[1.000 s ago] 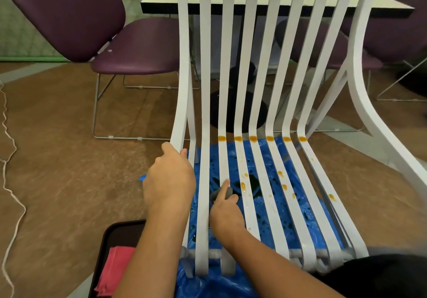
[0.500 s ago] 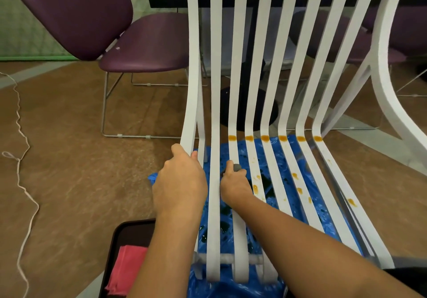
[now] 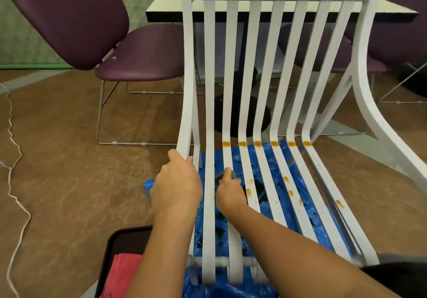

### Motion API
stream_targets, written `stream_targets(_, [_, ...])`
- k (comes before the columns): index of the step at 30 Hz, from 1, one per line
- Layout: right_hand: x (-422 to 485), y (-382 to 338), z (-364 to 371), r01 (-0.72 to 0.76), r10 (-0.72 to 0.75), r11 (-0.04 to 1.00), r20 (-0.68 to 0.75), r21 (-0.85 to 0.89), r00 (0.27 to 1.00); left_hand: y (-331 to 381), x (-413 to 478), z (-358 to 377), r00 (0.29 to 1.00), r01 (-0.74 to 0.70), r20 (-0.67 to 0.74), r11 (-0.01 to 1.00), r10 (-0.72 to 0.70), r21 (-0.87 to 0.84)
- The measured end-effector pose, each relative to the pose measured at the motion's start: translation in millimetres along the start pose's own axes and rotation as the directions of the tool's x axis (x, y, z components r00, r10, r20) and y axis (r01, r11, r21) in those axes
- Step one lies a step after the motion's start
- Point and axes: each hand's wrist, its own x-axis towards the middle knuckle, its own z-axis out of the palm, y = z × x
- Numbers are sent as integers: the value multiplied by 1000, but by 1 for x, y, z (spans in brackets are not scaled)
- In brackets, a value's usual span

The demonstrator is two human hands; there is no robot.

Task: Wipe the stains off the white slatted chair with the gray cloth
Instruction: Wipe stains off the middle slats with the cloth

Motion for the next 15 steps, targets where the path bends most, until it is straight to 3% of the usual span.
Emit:
stream_targets(7, [-56, 20, 19, 41, -40, 988, 8, -147, 999, -2, 0, 0, 1000, 7, 5, 1000, -7, -24])
stream_targets(15, [-65, 19, 23, -17, 7, 986, -59, -164, 998, -3, -3, -2, 1000, 3, 16, 999, -3, -36])
